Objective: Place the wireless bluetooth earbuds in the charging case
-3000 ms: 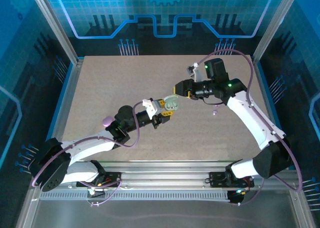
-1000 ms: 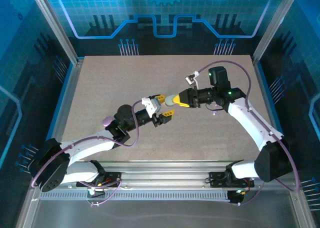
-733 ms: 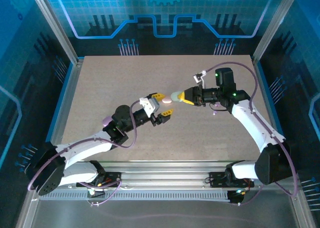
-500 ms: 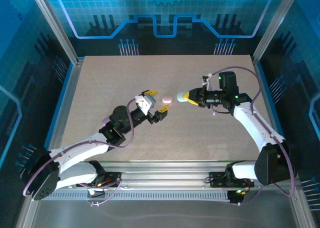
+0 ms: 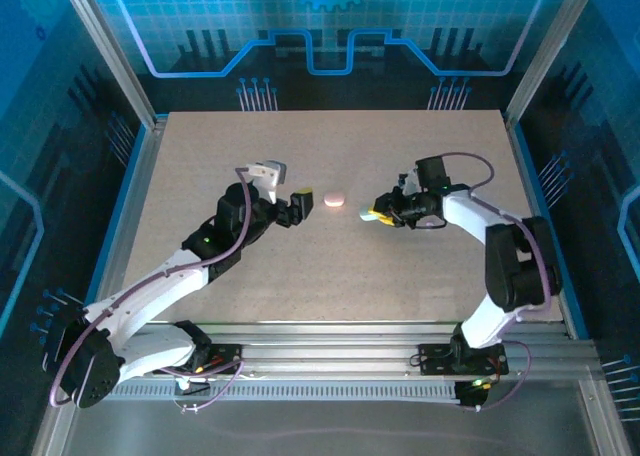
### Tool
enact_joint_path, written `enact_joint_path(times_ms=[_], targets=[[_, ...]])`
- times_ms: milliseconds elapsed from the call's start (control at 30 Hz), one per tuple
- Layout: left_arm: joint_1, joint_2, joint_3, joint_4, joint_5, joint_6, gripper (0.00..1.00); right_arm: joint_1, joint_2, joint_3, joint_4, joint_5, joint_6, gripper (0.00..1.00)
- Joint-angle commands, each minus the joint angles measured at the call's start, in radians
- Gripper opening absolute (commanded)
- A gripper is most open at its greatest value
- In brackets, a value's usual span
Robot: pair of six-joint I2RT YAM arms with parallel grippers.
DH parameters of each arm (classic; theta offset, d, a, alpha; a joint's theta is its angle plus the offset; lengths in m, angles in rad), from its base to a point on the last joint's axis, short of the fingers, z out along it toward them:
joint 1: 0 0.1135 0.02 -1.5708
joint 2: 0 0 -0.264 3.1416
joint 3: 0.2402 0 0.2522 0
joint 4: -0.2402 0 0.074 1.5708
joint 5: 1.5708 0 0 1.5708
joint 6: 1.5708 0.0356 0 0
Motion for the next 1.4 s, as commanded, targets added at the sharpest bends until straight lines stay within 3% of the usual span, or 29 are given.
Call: enact_joint_path(times_ms=[0, 367, 700, 1133, 1367], targets=[[0.009, -0.006, 0.022, -0.077, 0.032, -0.045, 0.82, 0.011, 0.090, 0.044, 0.094, 0.020, 0.029, 0.09], [0.016, -0.033, 0.015, -0.103, 0.009, -0.028, 0.83, 0.046, 0.317, 0.225, 0.080, 0.018, -0.007, 0.10], [0.017, -0.031, 0.020, -0.114, -0.008, -0.034, 0.83, 0.048, 0.374, 0.308, -0.047, 0.110, -0.089, 0.25], [0.028, -0.065, 0.005, -0.114, -0.086, -0.077, 0.83, 0.049, 0.302, 0.337, -0.189, 0.245, -0.193, 0.50], [0.052, -0.060, 0.009, -0.160, -0.120, -0.105, 0.82, 0.050, 0.233, 0.354, -0.250, 0.276, -0.261, 0.54]])
